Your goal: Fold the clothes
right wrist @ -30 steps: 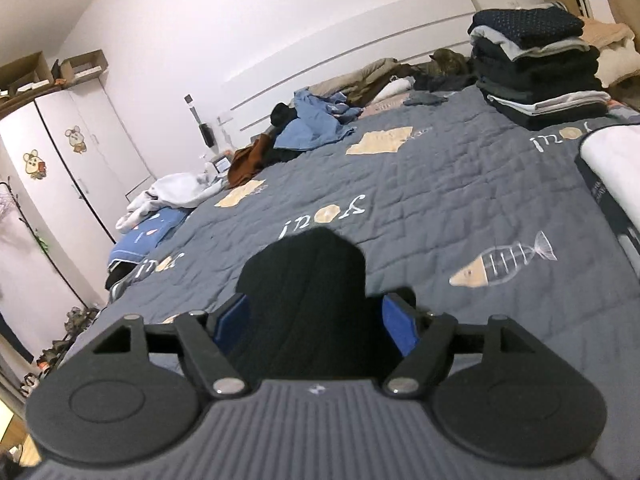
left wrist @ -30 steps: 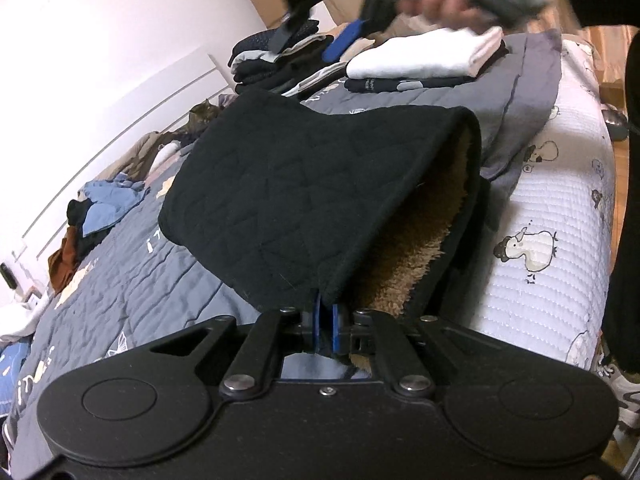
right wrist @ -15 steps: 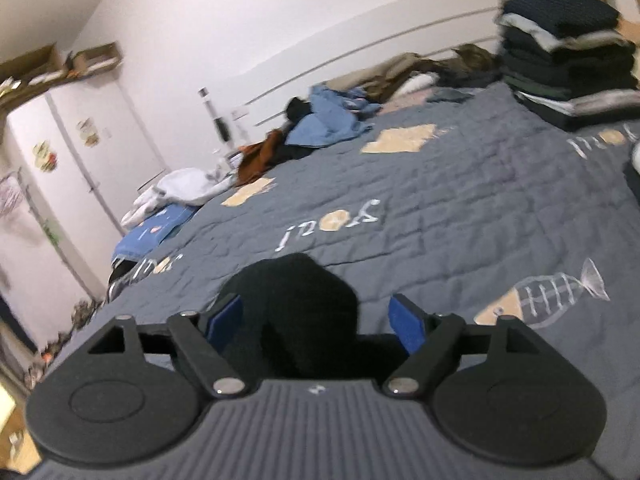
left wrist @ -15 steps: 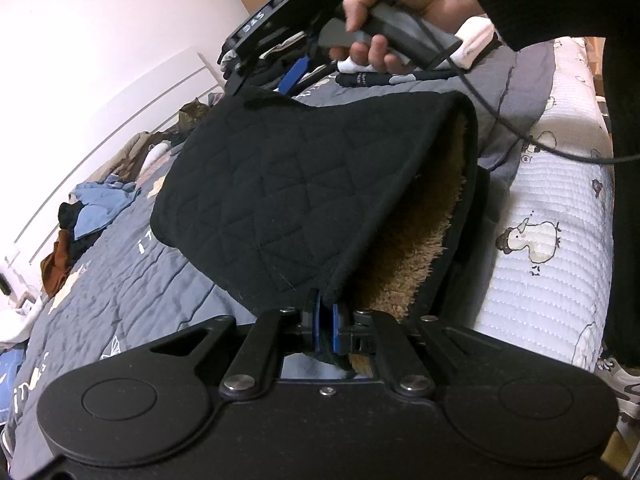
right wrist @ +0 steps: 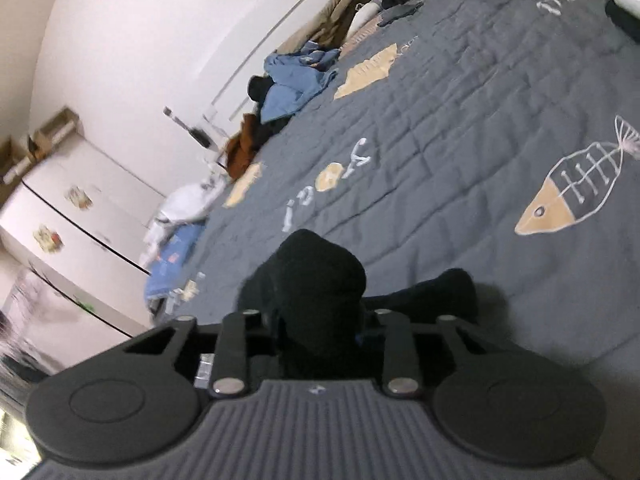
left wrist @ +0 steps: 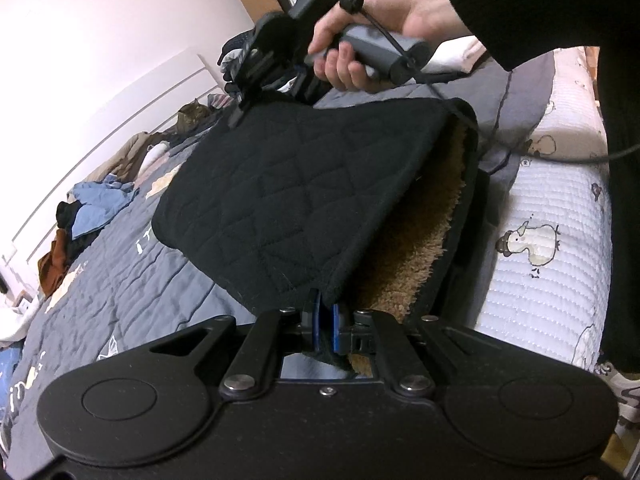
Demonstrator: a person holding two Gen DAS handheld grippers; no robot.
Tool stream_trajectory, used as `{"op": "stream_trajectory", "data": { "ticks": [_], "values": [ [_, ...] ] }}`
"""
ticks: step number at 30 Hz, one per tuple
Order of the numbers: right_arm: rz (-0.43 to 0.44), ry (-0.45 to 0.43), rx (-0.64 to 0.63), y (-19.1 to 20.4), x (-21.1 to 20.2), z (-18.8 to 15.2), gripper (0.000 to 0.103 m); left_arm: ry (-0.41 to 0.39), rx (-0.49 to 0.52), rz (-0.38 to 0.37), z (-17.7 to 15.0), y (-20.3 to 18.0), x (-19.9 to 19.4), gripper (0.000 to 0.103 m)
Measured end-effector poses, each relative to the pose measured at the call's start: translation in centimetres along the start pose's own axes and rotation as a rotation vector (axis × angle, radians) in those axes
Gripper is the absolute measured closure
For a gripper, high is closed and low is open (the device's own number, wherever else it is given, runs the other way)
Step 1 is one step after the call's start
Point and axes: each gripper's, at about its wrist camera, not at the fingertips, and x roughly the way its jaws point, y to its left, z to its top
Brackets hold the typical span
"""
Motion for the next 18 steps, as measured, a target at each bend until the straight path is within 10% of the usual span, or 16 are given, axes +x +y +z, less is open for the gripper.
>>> {"op": "stream_trajectory", "data": {
  "ticks": [6,12,18],
  "values": [
    [0.117,-0.029,0.221,-2.3,-1.8,0.3,0.076,-0.031,-0.019,-0.010,0.5,0.2,-0.2,0.097],
    [-0.124,0.028,0.157,-6.0,0.5,-0.9,0.071,-0.027,-0.019,-0.010,0.5,0.2,-0.1,0.096],
    [-0.144,0.040,0.044,-3.2,-0.4,-0.2,0.060,-0.017,-0.047,-0.018,0.4,0.5,0.0,0.093]
  ]
}}
